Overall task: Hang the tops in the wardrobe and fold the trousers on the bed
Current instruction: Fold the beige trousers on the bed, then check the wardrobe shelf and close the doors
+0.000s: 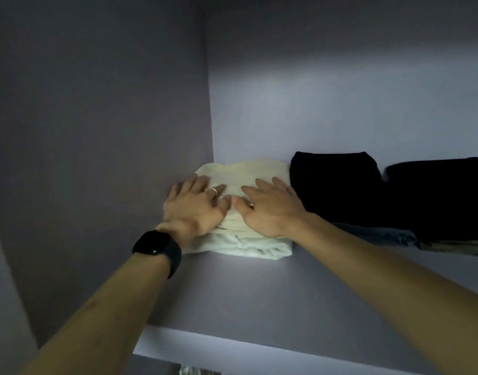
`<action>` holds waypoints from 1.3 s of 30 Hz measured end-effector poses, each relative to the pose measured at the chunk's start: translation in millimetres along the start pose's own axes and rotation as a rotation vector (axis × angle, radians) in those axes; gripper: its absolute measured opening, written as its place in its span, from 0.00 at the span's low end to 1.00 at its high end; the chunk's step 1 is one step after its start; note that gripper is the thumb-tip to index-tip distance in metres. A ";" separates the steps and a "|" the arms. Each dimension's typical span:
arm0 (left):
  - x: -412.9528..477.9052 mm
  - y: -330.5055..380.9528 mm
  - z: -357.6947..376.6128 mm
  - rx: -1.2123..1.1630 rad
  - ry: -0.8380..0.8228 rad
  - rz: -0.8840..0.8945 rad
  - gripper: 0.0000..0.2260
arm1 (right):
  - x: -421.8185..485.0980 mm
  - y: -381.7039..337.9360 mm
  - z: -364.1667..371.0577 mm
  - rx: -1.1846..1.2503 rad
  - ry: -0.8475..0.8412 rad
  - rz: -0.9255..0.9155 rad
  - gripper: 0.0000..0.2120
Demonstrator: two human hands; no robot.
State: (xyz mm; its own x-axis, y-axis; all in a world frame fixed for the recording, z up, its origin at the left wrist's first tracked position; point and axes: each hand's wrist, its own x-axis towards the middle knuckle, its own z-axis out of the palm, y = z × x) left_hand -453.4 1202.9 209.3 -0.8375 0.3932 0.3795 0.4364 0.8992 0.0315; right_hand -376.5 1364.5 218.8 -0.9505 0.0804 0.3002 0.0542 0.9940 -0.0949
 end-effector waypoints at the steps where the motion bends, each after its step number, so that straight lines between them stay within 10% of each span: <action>1: -3.8 -2.2 8.8 -0.012 -0.011 -0.006 0.27 | -2.0 0.3 9.0 0.004 0.011 -0.004 0.30; 22: -103.1 36.5 -8.5 -0.160 0.059 -0.031 0.26 | -116.6 18.2 11.0 0.241 0.206 -0.074 0.25; 33: -249.6 134.2 35.9 -0.490 0.325 0.278 0.25 | -333.9 38.6 49.2 0.261 0.648 0.076 0.18; 39: -331.7 168.6 94.2 -0.594 0.292 0.498 0.22 | -441.1 39.4 90.0 0.206 0.576 0.344 0.20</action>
State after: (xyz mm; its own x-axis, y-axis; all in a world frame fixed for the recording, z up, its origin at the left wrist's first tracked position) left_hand -133.1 1242.2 1.7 -0.4166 0.5795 0.7004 0.9035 0.3490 0.2486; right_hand 17.4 1361.5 -2.8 -0.5732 0.4710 0.6706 0.2098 0.8754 -0.4355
